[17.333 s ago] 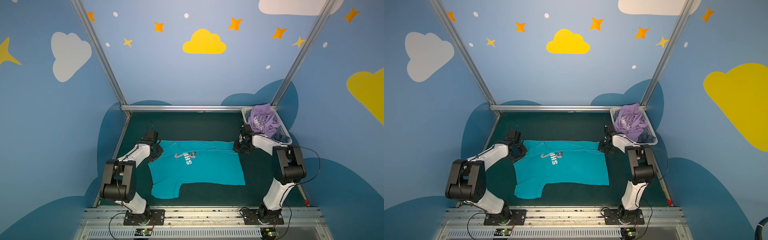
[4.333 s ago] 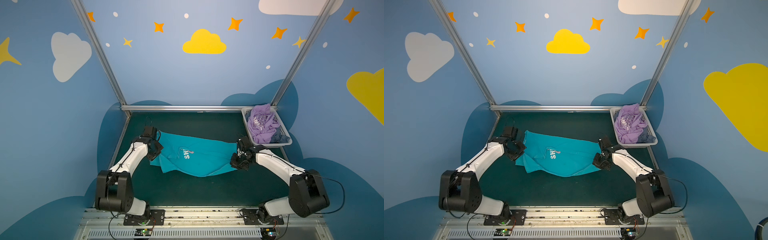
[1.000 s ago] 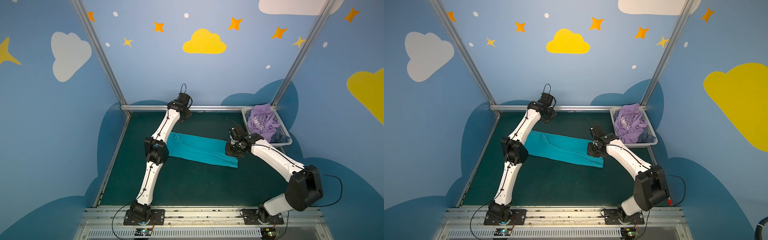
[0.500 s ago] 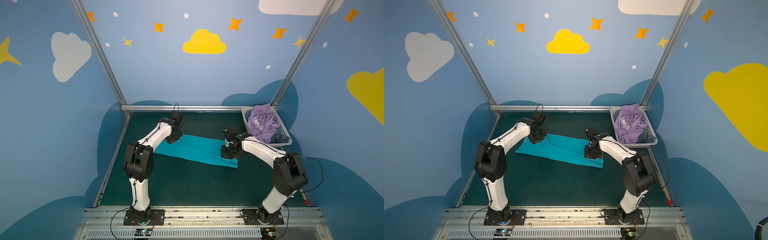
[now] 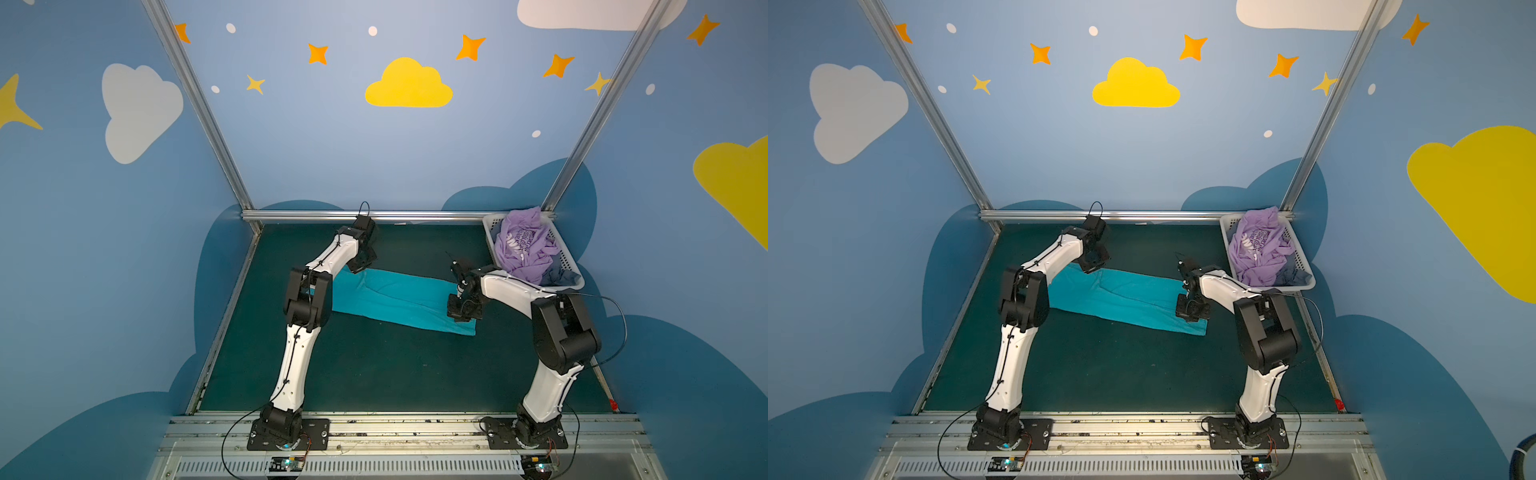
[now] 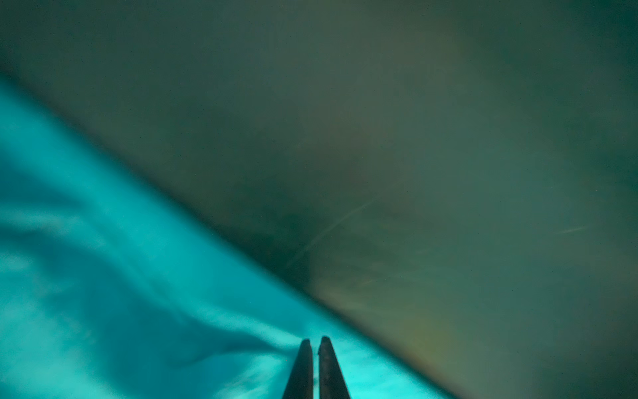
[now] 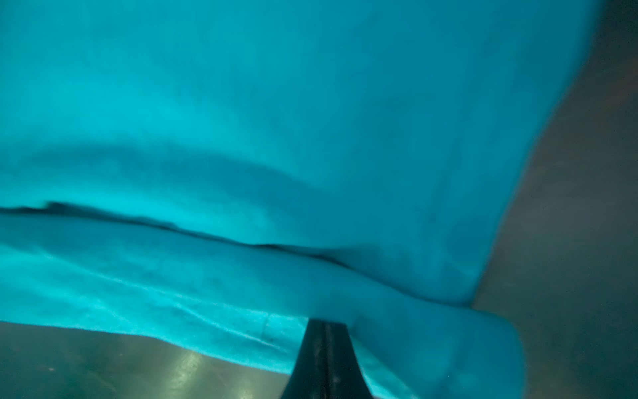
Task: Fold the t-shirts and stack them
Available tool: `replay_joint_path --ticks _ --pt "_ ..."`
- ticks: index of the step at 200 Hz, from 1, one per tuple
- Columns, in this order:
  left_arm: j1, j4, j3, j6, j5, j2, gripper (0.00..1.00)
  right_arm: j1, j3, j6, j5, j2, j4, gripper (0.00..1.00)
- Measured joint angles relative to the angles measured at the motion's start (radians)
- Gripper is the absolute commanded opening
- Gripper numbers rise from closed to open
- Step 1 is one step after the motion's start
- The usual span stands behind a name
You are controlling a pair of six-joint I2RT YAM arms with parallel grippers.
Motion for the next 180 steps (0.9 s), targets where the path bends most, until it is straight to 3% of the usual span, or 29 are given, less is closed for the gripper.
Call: replay_joint_path --ticks 19,34,78,115,154,180 --pt "-0.021 -0.037 0.118 0.029 0.006 0.015 0.11 -0.011 0.0 0.002 0.014 -0.056 0.001 0.01" --pt "-0.041 -0.041 0.093 0.042 0.001 -0.029 0.12 -0.004 0.0 0.002 0.021 -0.102 0.002 0.02" --pt "-0.065 0.034 -0.433 0.026 -0.031 -0.329 0.14 0.052 -0.008 -0.007 0.053 -0.119 0.0 0.0" --pt "-0.023 0.071 -0.636 -0.007 -0.06 -0.356 0.13 0.076 -0.046 -0.004 0.055 -0.024 -0.001 0.0" --pt "0.018 0.1 -0.671 -0.032 -0.08 -0.348 0.13 0.093 -0.081 0.009 0.06 -0.001 0.022 0.0" --pt "0.031 0.096 -0.599 -0.029 -0.121 -0.302 0.14 0.167 -0.129 0.027 0.08 -0.033 0.063 0.0"
